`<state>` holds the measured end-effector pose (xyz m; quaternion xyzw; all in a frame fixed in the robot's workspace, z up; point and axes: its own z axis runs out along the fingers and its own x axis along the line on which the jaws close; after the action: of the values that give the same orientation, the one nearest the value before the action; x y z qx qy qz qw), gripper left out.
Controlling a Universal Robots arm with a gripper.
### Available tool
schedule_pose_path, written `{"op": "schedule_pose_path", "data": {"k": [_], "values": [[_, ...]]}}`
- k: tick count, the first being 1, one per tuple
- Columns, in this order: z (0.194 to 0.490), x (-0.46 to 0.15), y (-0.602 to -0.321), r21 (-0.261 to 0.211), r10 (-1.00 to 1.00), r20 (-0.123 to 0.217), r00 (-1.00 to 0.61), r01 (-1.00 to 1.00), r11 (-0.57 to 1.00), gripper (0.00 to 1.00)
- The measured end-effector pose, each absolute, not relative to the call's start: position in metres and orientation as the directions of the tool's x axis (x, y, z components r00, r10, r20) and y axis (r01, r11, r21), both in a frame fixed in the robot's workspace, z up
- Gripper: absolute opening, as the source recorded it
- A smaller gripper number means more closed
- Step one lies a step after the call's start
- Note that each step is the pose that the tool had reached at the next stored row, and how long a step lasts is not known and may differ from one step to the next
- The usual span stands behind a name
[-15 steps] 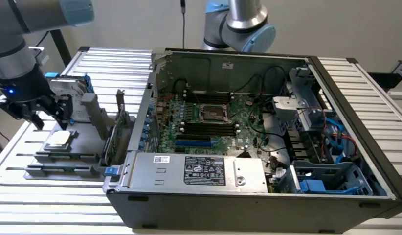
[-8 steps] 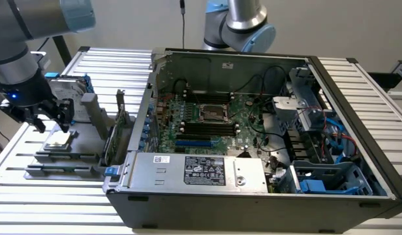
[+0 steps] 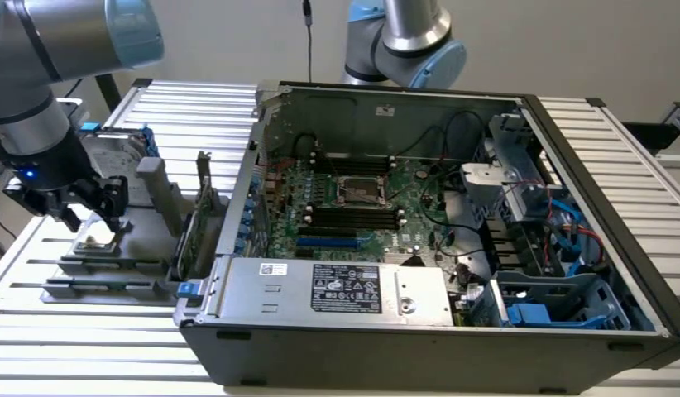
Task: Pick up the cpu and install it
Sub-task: 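Pick up the cpu and move it towards the insertion slot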
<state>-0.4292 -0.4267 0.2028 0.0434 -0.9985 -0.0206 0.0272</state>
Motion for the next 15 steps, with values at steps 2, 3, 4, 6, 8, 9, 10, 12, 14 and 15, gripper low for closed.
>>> {"op": "schedule_pose_path", "data": {"k": [2,3,4,6,8,9,10,12,14,15], "values": [[0.2008,-0.4288,-0.4268,0.043,-0.085,0.053,-0.995,-0.083,0.996,0.60],[0.2008,-0.4288,-0.4268,0.043,-0.080,0.053,-0.995,-0.078,0.996,0.60],[0.2008,-0.4288,-0.4268,0.043,-0.078,0.053,-0.996,-0.076,0.996,0.60],[0.2006,-0.4288,-0.4268,0.044,-0.078,0.053,-0.996,-0.076,0.996,0.60],[0.2005,-0.4287,-0.4269,0.044,-0.075,0.053,-0.996,-0.073,0.996,0.60],[0.2002,-0.4287,-0.4269,0.044,-0.072,0.053,-0.996,-0.070,0.997,0.60],[0.2000,-0.4287,-0.4270,0.044,-0.069,0.053,-0.996,-0.067,0.997,0.60],[0.1995,-0.4287,-0.4271,0.044,-0.062,0.053,-0.997,-0.059,0.997,0.60],[0.1991,-0.4288,-0.4272,0.043,-0.052,0.053,-0.997,-0.050,0.998,0.60],[0.1989,-0.4288,-0.4272,0.043,-0.049,0.053,-0.997,-0.047,0.998,0.60]]}}
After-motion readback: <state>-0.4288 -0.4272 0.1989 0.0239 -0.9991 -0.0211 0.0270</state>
